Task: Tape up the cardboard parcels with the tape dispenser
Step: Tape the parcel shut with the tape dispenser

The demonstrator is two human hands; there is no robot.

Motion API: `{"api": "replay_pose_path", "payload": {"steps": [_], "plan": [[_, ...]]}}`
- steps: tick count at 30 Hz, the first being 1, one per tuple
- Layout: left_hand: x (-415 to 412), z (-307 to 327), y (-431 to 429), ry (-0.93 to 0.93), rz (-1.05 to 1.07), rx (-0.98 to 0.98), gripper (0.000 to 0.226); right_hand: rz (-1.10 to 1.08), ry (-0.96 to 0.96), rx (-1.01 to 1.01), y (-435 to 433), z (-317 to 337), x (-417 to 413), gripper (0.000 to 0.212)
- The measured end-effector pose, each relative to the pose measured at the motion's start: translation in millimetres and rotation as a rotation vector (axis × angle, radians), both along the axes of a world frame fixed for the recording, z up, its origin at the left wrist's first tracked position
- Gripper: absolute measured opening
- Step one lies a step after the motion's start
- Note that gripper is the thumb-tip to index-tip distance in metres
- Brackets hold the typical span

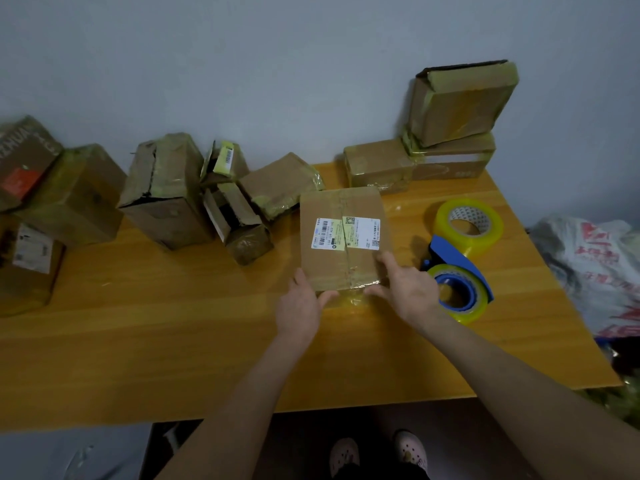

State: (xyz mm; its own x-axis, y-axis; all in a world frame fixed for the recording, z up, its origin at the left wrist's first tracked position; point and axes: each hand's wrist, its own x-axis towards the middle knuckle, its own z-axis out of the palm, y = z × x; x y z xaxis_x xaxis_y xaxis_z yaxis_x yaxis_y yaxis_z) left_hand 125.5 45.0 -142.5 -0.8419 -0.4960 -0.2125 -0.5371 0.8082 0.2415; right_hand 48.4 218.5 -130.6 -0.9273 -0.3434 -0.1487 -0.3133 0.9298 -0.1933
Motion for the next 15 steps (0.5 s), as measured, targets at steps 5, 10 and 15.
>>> {"api": "replay_pose_path", "payload": {"steps": [5,10,15], "plan": [[11.0,-1.0,-21.4,0.073,-0.132,-0.003,0.057,0.024,-0.087,-0.009,11.8,9.5,-13.8,0.06],[-11.8,8.1,2.9,0.196,0.096,0.367,0.083,-0.155,-0.178,-0.071,-22.7,13.8,-10.7,0.106],[-18.2,8.4,-4.7,0.181,0.191,0.279,0.04,-0.215,-0.197,-0.097,-20.7,6.0,-12.3,0.09]]}}
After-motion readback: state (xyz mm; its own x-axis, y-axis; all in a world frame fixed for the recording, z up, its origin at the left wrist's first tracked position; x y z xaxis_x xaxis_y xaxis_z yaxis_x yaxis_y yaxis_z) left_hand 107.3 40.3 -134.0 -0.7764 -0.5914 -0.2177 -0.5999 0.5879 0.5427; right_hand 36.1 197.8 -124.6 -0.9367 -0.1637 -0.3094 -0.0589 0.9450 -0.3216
